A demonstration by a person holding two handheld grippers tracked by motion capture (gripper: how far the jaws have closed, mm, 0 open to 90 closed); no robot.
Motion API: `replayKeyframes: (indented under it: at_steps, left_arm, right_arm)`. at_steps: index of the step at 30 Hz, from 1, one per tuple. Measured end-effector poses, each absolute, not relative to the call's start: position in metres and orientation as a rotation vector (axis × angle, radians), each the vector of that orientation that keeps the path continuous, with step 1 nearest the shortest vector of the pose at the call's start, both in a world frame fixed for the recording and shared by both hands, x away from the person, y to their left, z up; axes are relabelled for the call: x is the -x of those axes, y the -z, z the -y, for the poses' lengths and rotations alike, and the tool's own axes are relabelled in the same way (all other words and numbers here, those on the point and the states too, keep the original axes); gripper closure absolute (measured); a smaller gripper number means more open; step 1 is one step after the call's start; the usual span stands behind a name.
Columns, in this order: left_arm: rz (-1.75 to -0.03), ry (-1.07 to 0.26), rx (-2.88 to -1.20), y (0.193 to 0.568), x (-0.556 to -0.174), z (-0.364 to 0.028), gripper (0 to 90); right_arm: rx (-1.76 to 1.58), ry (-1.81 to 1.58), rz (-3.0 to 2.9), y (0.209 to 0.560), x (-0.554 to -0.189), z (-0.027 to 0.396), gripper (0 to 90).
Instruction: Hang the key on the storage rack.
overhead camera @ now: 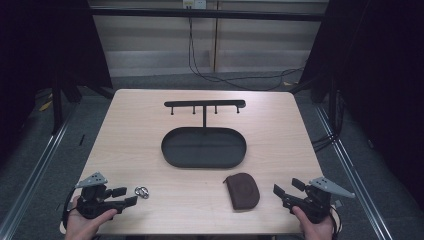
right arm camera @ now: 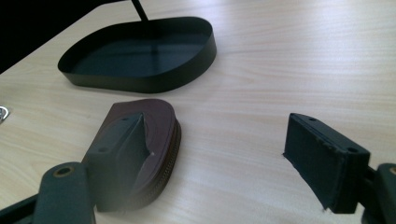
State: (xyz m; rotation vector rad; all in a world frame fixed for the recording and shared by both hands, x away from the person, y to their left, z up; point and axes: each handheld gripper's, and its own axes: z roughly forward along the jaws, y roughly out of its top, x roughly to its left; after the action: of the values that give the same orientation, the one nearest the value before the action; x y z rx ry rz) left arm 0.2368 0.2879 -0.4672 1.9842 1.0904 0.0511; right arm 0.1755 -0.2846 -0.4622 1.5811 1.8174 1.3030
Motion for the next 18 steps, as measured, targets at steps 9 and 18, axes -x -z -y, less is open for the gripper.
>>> replayKeyframes:
  at_steps: [9, 18]
  left_arm:
    - [-1.106, -0.077, -2.016, 0.4687, -0.2384, -0.2840, 43.9]
    - [-1.044, -0.100, -2.043, 0.4604, -0.2355, -0.2826, 45.8]
  right_arm:
    - [-1.599, -1.304, -1.880, 0.4635, -0.1773, 0.2846, 26.6]
    - [-1.587, -1.319, -1.890, 0.4629, -0.1759, 0.2850, 25.4]
